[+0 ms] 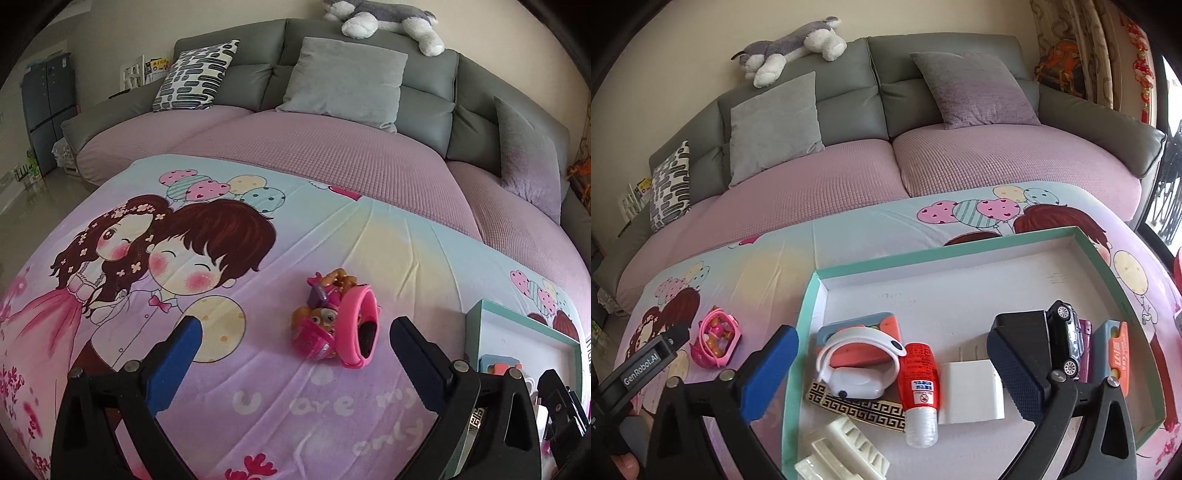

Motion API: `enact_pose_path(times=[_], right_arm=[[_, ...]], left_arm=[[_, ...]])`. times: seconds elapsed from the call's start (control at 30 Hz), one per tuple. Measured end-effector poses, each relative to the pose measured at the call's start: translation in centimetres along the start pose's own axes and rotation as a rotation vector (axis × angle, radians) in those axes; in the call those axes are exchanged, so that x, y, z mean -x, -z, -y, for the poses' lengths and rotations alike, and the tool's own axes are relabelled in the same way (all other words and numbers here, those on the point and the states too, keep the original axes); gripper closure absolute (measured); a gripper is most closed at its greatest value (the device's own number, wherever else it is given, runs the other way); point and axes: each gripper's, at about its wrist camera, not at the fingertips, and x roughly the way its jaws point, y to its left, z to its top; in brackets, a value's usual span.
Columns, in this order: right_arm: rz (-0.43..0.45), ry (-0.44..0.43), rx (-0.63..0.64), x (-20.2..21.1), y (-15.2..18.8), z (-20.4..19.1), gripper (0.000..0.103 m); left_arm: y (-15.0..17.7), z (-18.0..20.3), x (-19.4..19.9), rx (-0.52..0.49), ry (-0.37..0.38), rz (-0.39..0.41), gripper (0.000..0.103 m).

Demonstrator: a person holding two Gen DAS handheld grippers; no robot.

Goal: Organize rigid objects
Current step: 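Move both grippers back toward the pink watch and toy figure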

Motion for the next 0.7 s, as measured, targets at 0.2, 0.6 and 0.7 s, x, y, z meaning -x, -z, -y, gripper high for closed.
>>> enact_pose_path(times=[0.2,0.6,0.7], right_arm=[[0.016,-0.112,0.051,-0.5,0.1,-3.4,0.000],[-0.006,-0.262,0.156,-2.0,1.5,-9.6,0.000],[-0.035,-0.293,0.160,-2.7,1.8,-10.7,0.000]], left_arm=[[-0.5,-3.6,0.3,0.092,-0.037,0.026,0.001],[-0.8,-7.9,-0.5,0.174,-0.047,-0.003,0.001],[-0.9,-8.0,-1.2,0.165,-0.053,-0.011,0.001]])
